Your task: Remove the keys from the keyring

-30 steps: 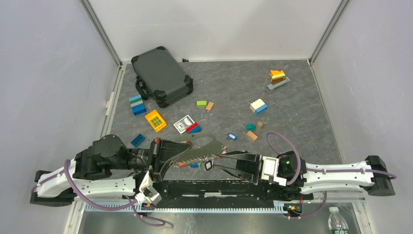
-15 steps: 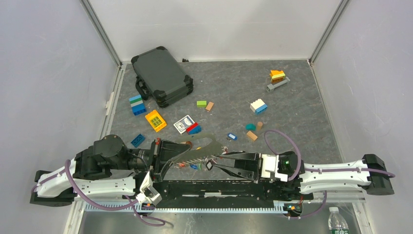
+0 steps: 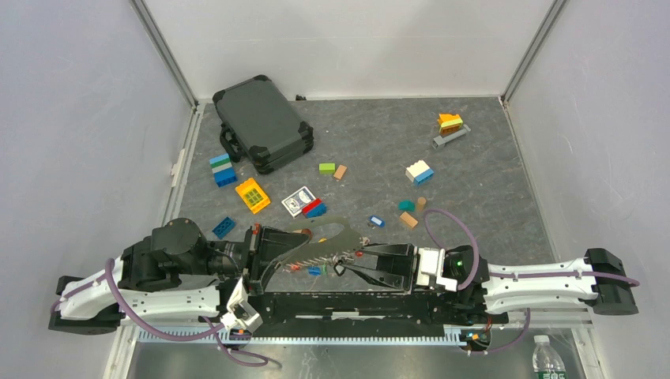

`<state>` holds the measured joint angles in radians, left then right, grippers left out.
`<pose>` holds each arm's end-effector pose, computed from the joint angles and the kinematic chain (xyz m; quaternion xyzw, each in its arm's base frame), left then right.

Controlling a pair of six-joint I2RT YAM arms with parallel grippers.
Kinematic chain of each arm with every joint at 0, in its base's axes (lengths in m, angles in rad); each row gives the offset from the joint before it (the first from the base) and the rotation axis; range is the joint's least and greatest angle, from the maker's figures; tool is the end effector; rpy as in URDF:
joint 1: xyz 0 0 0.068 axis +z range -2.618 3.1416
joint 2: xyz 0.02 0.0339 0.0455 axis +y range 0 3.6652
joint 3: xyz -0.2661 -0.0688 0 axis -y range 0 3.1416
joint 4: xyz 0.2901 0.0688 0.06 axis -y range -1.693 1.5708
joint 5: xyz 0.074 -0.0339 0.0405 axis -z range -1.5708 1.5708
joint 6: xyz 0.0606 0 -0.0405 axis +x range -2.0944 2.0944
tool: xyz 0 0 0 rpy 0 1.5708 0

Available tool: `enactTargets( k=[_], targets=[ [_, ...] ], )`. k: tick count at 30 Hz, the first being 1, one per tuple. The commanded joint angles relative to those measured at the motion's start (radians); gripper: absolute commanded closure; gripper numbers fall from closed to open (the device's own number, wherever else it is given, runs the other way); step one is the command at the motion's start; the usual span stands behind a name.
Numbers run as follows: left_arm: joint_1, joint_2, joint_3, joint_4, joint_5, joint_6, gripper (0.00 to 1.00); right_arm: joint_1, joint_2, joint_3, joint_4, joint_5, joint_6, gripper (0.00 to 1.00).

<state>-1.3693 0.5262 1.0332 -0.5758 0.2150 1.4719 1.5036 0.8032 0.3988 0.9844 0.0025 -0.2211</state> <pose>0.0168 -0.1469 0.4313 0.7296 0.0364 -0.0435 0.6816 0.0161 0.2376 0.3198 -0.3603 0.3101 0.5258 0.7054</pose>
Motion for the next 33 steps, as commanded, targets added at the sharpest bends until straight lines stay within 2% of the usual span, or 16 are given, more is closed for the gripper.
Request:
enactTargets(
  k=[1, 6, 13, 15, 20, 33],
  targets=[
    [0.002, 0.001, 0.028, 0.039, 0.003, 0.019, 0.98, 0.005, 0.01, 0.015, 0.022, 0.019, 0.009, 0.61],
    [0.002, -0.002, 0.027, 0.039, -0.001, 0.018, 0.98, 0.004, 0.007, 0.013, 0.018, 0.02, 0.009, 0.64],
    [0.002, -0.008, 0.03, 0.039, -0.005, 0.016, 0.98, 0.005, -0.001, 0.016, -0.02, 0.032, 0.002, 0.75],
    [0.001, -0.009, 0.03, 0.039, -0.005, 0.015, 0.98, 0.004, -0.006, 0.016, -0.032, 0.035, -0.003, 0.74],
    [0.002, -0.008, 0.03, 0.039, -0.011, 0.016, 0.98, 0.005, -0.024, 0.015, -0.024, 0.033, -0.003, 0.64],
    [0.001, -0.009, 0.028, 0.039, -0.028, 0.016, 0.98, 0.009, -0.037, 0.028, 0.007, 0.001, 0.038, 0.71]
  ],
)
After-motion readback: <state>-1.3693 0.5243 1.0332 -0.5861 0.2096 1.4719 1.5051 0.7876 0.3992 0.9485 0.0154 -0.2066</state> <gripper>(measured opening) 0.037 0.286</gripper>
